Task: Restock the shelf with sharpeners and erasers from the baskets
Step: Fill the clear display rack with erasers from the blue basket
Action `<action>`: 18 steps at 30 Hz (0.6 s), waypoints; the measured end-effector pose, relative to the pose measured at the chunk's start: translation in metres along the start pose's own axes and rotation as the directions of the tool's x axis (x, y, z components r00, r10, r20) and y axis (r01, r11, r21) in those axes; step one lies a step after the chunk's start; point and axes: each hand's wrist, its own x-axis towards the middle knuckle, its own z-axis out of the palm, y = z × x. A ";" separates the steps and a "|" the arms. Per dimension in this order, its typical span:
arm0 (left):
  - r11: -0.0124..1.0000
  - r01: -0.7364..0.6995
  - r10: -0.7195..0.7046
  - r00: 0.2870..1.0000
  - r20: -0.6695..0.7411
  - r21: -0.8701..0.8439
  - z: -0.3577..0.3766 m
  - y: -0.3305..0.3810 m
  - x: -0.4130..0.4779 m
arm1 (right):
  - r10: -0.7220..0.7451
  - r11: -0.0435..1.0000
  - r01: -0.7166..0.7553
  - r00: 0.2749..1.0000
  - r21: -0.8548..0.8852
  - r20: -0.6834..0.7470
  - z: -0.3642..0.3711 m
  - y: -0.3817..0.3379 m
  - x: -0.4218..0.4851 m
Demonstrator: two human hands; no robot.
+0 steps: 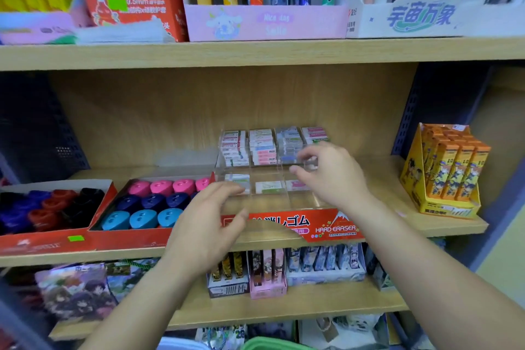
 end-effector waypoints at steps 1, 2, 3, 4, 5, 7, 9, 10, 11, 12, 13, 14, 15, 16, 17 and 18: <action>1.000 0.017 -0.017 1.000 -0.021 -0.015 -0.007 -0.004 -0.014 | -0.024 0.999 0.023 0.999 0.037 0.021 0.001 -0.015 -0.011; 0.998 0.042 -0.043 0.998 -0.039 -0.036 -0.015 -0.010 -0.031 | -0.051 0.996 0.048 0.998 0.077 0.040 0.003 -0.031 -0.023; 0.996 0.067 -0.071 0.995 -0.066 -0.061 -0.022 -0.019 -0.049 | -0.085 0.990 0.077 0.995 0.118 0.056 0.007 -0.048 -0.036; 0.992 0.095 -0.103 0.990 -0.094 -0.083 -0.029 -0.030 -0.067 | -0.119 0.982 0.107 0.990 0.156 0.072 0.013 -0.065 -0.049; 0.986 0.133 -0.145 0.982 -0.117 -0.104 -0.033 -0.045 -0.086 | -0.152 0.974 0.132 0.984 0.182 0.095 0.021 -0.081 -0.063; 0.957 0.267 -0.279 0.954 -0.107 -0.110 -0.033 -0.081 -0.128 | -0.217 0.958 0.181 0.964 0.223 0.151 0.044 -0.110 -0.090; 0.891 0.448 -0.451 0.891 -0.043 -0.065 -0.025 -0.120 -0.170 | -0.259 0.943 0.193 0.938 0.272 0.232 0.077 -0.135 -0.117; 0.836 0.547 -0.547 0.837 0.014 -0.034 -0.020 -0.139 -0.191 | -0.279 0.937 0.194 0.916 0.290 0.288 0.095 -0.147 -0.130; 0.788 0.615 -0.613 0.787 0.068 -0.015 -0.013 -0.157 -0.210 | -0.305 0.932 0.205 0.889 0.298 0.341 0.115 -0.156 -0.143; 0.748 0.663 -0.659 0.741 0.126 0.013 -0.007 -0.174 -0.228 | -0.332 0.929 0.224 0.856 0.296 0.396 0.136 -0.165 -0.155; 0.705 0.708 -0.701 0.689 0.183 0.039 0.001 -0.190 -0.247 | -0.348 0.929 0.235 0.818 0.287 0.457 0.158 -0.172 -0.168; 0.652 0.755 -0.746 0.621 0.240 0.074 0.007 -0.203 -0.264 | -0.350 0.932 0.232 0.777 0.279 0.524 0.182 -0.176 -0.181; 0.600 0.792 -0.784 0.555 0.277 0.112 0.013 -0.215 -0.280 | -0.340 0.937 0.214 0.734 0.275 0.588 0.206 -0.178 -0.193; 0.558 0.817 -0.813 0.502 0.295 0.147 0.021 -0.227 -0.296 | -0.328 0.943 0.193 0.690 0.272 0.645 0.231 -0.178 -0.206; 0.524 0.834 -0.834 0.461 0.304 0.171 0.029 -0.238 -0.311 | -0.315 0.948 0.178 0.643 0.264 0.698 0.257 -0.176 -0.217; 0.496 0.849 -0.848 0.428 0.312 0.182 0.037 -0.244 -0.322 | -0.301 0.953 0.164 0.593 0.253 0.747 0.282 -0.174 -0.228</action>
